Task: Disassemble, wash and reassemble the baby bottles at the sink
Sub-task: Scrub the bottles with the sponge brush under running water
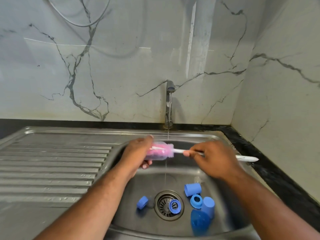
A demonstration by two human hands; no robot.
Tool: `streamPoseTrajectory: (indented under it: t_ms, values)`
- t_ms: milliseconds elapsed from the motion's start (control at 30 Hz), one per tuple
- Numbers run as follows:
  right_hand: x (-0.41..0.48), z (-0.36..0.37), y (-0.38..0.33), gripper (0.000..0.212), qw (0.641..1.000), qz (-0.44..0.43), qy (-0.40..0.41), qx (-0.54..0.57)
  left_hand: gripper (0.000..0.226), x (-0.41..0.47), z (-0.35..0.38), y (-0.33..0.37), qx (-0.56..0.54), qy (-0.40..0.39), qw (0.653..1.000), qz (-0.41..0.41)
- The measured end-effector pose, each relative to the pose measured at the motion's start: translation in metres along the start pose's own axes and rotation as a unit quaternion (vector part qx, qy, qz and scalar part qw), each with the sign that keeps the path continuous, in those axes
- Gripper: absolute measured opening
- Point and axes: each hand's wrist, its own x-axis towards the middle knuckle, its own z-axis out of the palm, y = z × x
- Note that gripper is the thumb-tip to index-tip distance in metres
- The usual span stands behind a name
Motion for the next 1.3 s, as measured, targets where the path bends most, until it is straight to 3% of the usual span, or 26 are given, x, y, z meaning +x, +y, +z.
streamPoseTrajectory:
  t_ms: [133,367,433,500,567,700,767,933,1300]
  values:
    - [0.005,-0.002,0.002,0.038,0.998,0.027,-0.049,0.011,0.041,-0.001,0.004,0.001,0.004,-0.010,0.999,0.042]
    - [0.005,-0.028,0.055,0.041,0.982,0.162,-0.091,-0.029,0.043,0.022,-0.036,-0.015,-0.018,0.142,0.989,0.034]
    - [0.004,-0.026,0.060,0.037,0.968,0.203,-0.124,-0.079,0.039,0.018,-0.030,-0.019,0.064,0.119,0.988,0.075]
    - [0.004,-0.016,0.055,0.036,0.960,0.217,-0.156,-0.083,0.052,0.014,-0.015,-0.020,0.138,0.091,0.979,0.116]
    - [0.003,-0.005,0.046,0.037,0.956,0.222,-0.178,-0.072,0.065,0.018,0.000,-0.023,0.156,0.083,0.974,0.141]
    - [0.005,0.010,0.044,0.041,0.954,0.224,-0.186,-0.071,0.063,0.035,0.026,-0.021,0.198,0.076,0.963,0.166]
    - [0.006,0.013,0.044,0.039,0.955,0.226,-0.177,-0.070,0.073,0.042,0.038,-0.017,0.230,0.069,0.956,0.170]
    - [0.009,0.020,0.048,0.031,0.956,0.235,-0.161,-0.067,0.104,0.061,0.058,-0.024,0.234,0.077,0.956,0.162]
    - [0.013,0.021,0.050,0.024,0.956,0.242,-0.160,-0.039,0.106,0.067,0.049,-0.035,0.242,0.072,0.951,0.179]
